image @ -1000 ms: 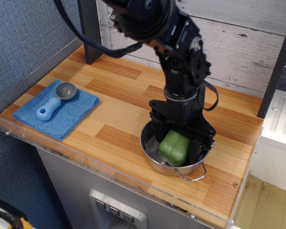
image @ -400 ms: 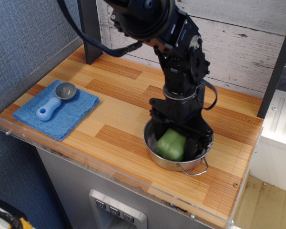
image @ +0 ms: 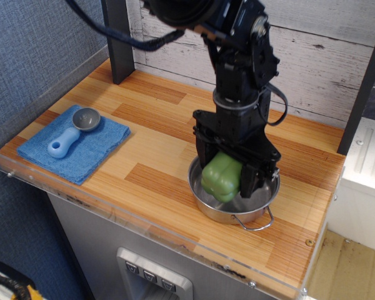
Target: Move the pepper to above the top right of the blue cloth
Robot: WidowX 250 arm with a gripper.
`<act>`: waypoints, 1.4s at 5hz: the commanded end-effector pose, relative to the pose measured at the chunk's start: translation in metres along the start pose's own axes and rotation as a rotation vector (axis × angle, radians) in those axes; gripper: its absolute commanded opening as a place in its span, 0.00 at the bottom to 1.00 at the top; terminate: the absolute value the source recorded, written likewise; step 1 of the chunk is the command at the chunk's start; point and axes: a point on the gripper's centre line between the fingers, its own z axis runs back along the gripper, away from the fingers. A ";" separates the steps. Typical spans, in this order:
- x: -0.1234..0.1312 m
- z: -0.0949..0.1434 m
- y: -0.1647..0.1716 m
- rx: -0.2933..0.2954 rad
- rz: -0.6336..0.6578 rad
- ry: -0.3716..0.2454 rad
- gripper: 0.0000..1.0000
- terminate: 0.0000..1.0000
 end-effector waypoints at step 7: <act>0.048 0.007 0.172 0.120 0.342 -0.087 0.00 0.00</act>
